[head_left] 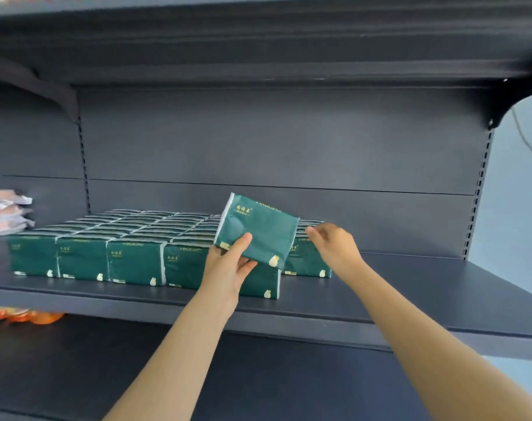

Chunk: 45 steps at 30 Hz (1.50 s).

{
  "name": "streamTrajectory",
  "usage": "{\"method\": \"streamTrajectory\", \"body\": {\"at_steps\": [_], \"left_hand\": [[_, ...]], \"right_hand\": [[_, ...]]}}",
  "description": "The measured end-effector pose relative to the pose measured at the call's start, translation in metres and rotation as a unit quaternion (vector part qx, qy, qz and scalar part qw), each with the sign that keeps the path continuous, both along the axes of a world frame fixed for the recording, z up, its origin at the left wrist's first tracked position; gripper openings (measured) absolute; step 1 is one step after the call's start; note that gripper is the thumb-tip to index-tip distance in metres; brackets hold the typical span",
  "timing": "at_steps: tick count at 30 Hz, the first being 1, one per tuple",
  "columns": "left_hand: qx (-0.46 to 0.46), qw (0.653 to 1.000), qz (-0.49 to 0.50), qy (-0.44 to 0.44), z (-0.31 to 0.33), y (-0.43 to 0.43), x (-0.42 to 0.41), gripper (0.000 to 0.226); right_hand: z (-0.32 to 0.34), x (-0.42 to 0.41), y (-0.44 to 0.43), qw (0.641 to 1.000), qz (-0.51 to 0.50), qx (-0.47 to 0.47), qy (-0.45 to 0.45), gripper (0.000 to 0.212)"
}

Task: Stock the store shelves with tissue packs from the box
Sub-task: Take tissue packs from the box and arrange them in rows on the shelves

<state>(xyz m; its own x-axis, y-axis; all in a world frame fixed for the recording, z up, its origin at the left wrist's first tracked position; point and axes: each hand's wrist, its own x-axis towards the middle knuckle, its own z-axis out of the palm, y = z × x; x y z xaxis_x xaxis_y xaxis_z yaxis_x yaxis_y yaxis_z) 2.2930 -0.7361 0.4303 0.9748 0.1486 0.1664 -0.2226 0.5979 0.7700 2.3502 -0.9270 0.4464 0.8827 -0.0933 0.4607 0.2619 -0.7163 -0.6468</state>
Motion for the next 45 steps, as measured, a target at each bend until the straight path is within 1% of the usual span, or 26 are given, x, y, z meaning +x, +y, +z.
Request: {"method": "streamTrajectory", "body": {"at_steps": [1, 3, 5, 7, 9, 11, 14, 15, 16, 17, 18, 19, 20, 21, 22, 23, 24, 25, 29, 30, 34, 36, 42, 45], "left_hand": [[-0.014, 1.0, -0.014, -0.003, -0.001, -0.001, -0.002, 0.027], [-0.029, 0.998, -0.045, -0.011, -0.002, -0.004, -0.007, 0.03], [-0.006, 0.996, -0.083, -0.028, -0.007, -0.008, -0.013, 0.032], [0.033, 0.992, -0.117, -0.042, -0.014, -0.014, -0.021, 0.031], [0.069, 0.988, -0.132, -0.047, -0.022, -0.018, -0.026, 0.03], [0.117, 0.985, -0.119, -0.05, -0.026, -0.021, -0.029, 0.027], [0.217, 0.975, -0.022, -0.045, -0.029, -0.017, -0.025, 0.022], [0.263, 0.963, 0.018, -0.056, -0.03, -0.013, -0.022, 0.023], [0.323, 0.941, 0.057, -0.081, -0.03, -0.008, -0.019, 0.025], [0.401, 0.903, 0.098, -0.119, -0.03, -0.002, -0.015, 0.026], [0.49, 0.846, 0.138, -0.161, -0.029, 0.004, -0.011, 0.029], [0.586, 0.767, 0.17, -0.199, -0.026, 0.008, -0.006, 0.034], [0.676, 0.673, 0.194, -0.227, -0.023, 0.01, -0.001, 0.04], [0.745, 0.582, 0.211, -0.246, -0.019, 0.012, 0.007, 0.046], [0.789, 0.509, 0.222, -0.262, -0.015, 0.013, 0.015, 0.049], [0.816, 0.458, 0.226, -0.272, -0.012, 0.013, 0.023, 0.05], [0.833, 0.427, 0.223, -0.273, -0.009, 0.013, 0.029, 0.051], [0.844, 0.409, 0.218, -0.271, -0.007, 0.012, 0.037, 0.052], [0.876, 0.363, 0.186, -0.257, -0.004, 0.008, 0.055, 0.062], [0.88, 0.357, 0.181, -0.256, -0.005, 0.007, 0.057, 0.063], [0.879, 0.371, 0.169, -0.25, -0.009, 0.006, 0.062, 0.065], [0.878, 0.37, 0.173, -0.249, -0.012, 0.006, 0.062, 0.064], [0.88, 0.367, 0.176, -0.245, -0.013, 0.005, 0.065, 0.064], [0.884, 0.364, 0.164, -0.243, -0.01, 0.005, 0.064, 0.063]], "right_hand": [[-0.002, -0.017, 0.006, 0.997, 0.037, 0.071, -0.002, 0.035], [-0.008, -0.052, 0.018, 0.978, 0.094, 0.188, -0.013, 0.025], [-0.015, -0.08, 0.029, 0.953, 0.133, 0.271, -0.016, 0.015], [-0.021, -0.096, 0.036, 0.934, 0.145, 0.325, -0.019, 0.008], [-0.025, -0.103, 0.038, 0.929, 0.122, 0.348, -0.03, 0.01], [-0.028, -0.105, 0.036, 0.928, 0.097, 0.357, -0.035, 0.017], [-0.028, -0.103, 0.024, 0.929, 0.072, 0.361, -0.026, 0.024], [-0.028, -0.1, 0.018, 0.932, 0.061, 0.356, -0.023, 0.026], [-0.029, -0.097, 0.011, 0.936, 0.047, 0.347, -0.022, 0.027], [-0.029, -0.091, 0.003, 0.94, 0.03, 0.338, -0.023, 0.028], [-0.029, -0.085, -0.005, 0.944, 0.012, 0.328, -0.025, 0.03], [-0.029, -0.078, -0.012, 0.949, -0.008, 0.314, -0.028, 0.031], [-0.029, -0.07, -0.019, 0.955, -0.027, 0.293, -0.029, 0.031], [-0.03, -0.061, -0.025, 0.963, -0.046, 0.266, -0.027, 0.032], [-0.031, -0.052, -0.029, 0.969, -0.06, 0.238, -0.02, 0.032], [-0.032, -0.043, -0.033, 0.975, -0.067, 0.214, -0.011, 0.031], [-0.033, -0.034, -0.035, 0.978, -0.07, 0.195, -0.001, 0.03], [-0.036, -0.024, -0.036, 0.981, -0.07, 0.18, 0.009, 0.029], [-0.047, 0.015, -0.037, 0.989, -0.08, 0.116, 0.049, 0.033], [-0.05, 0.022, -0.036, 0.99, -0.082, 0.108, 0.048, 0.033], [-0.061, 0.038, -0.026, 0.994, -0.079, 0.059, 0.046, 0.044], [-0.065, 0.043, -0.02, 0.995, -0.08, 0.042, 0.05, 0.047], [-0.063, 0.051, -0.013, 0.991, -0.109, 0.044, 0.066, 0.05], [-0.061, 0.05, -0.014, 0.989, -0.106, 0.052, 0.091, 0.049]]}}
